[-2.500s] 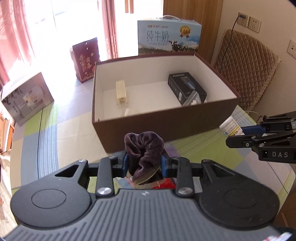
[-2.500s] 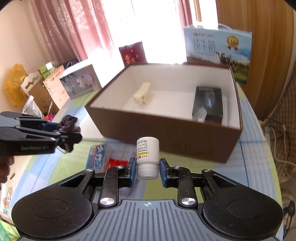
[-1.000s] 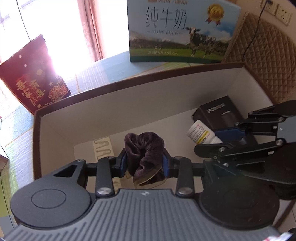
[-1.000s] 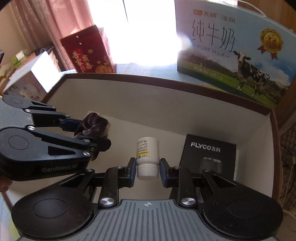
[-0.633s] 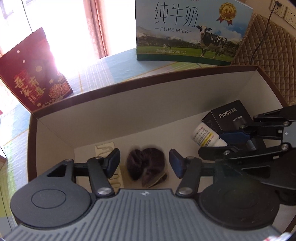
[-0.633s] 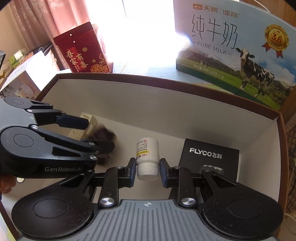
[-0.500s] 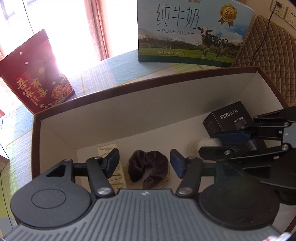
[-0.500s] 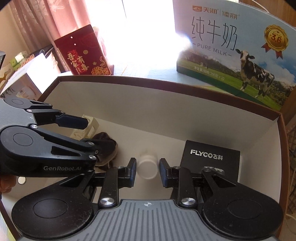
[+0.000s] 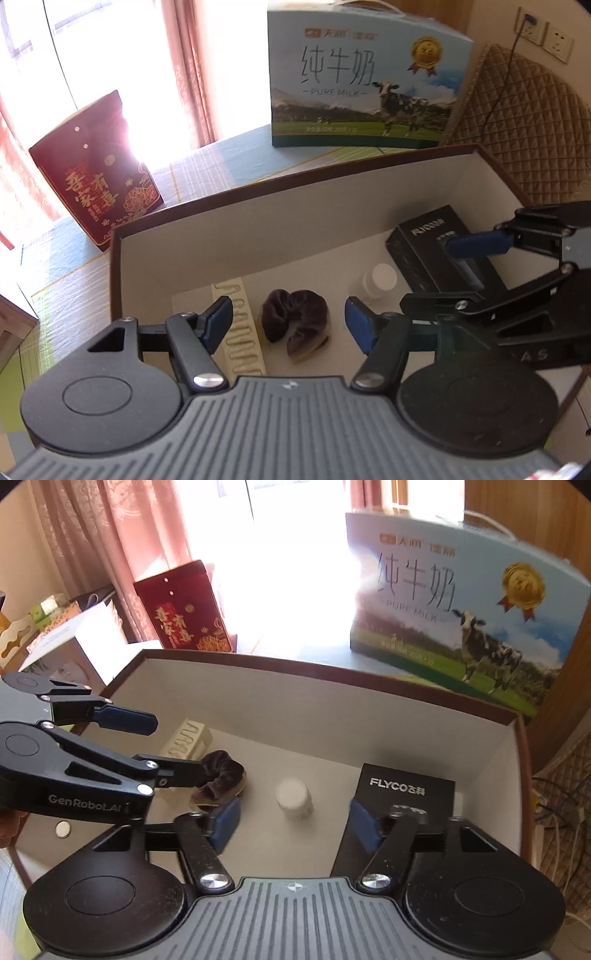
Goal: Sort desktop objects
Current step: 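Lower and release the scrunchie and pill bottle into the box with both tools, then withdraw both tools from the box back toward the remaining table items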
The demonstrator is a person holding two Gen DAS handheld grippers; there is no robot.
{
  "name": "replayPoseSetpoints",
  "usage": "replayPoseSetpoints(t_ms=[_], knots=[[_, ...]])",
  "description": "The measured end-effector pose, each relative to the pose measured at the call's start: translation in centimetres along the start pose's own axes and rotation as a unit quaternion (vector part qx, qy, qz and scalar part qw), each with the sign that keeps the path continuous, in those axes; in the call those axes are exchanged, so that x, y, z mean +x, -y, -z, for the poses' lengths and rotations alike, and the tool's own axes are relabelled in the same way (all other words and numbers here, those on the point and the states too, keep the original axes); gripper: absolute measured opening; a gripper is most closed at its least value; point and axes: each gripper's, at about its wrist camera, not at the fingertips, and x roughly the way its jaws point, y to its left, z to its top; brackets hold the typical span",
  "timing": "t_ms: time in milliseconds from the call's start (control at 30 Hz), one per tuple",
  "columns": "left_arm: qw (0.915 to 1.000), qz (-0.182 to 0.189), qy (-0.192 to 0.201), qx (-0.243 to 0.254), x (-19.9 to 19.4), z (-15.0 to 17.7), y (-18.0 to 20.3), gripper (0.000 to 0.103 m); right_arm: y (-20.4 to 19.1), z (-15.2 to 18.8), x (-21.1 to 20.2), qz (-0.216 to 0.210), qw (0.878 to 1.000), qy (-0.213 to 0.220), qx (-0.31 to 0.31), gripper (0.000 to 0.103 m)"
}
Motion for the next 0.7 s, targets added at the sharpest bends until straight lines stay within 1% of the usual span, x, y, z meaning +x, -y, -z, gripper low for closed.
replayPoseSetpoints(t_ms=[33, 100, 167, 233, 267, 400, 600, 700], knots=[[1.0, 0.0, 0.004, 0.002, -0.5, 0.2, 0.2, 0.067, -0.2, 0.1, -0.4, 0.001, 1.0, 0.004, 0.002, 0.071], [0.9999, -0.005, 0.009, 0.005, -1.3, 0.6, 0.5, 0.07, -0.5, 0.4, -1.3, 0.004, 1.0, 0.01, 0.003, 0.076], [0.9998, -0.007, 0.016, 0.008, -2.3, 0.9, 0.8, 0.072, -0.9, 0.7, -2.2, 0.008, 1.0, 0.016, 0.001, 0.084], [0.9997, -0.012, 0.021, 0.006, -3.2, 1.2, 1.0, 0.077, -1.3, 1.0, -3.2, 0.013, 1.0, 0.025, -0.001, 0.089], [0.9996, -0.013, 0.023, 0.004, -3.7, 1.3, 1.1, 0.078, -1.5, 1.3, -3.6, 0.014, 0.999, 0.029, -0.004, 0.091], [0.9992, -0.02, 0.034, -0.009, -5.7, 1.9, 1.3, 0.083, -2.2, 2.1, -5.4, 0.025, 0.999, 0.042, -0.006, 0.097], [0.9979, -0.035, 0.054, -0.01, -8.4, 3.2, 2.1, 0.083, -2.6, 3.6, -8.0, 0.031, 0.998, 0.054, 0.006, 0.1], [0.9974, -0.032, 0.064, -0.015, -9.8, 4.2, 2.3, 0.083, -2.7, 4.3, -9.2, 0.033, 0.998, 0.06, 0.013, 0.101]])
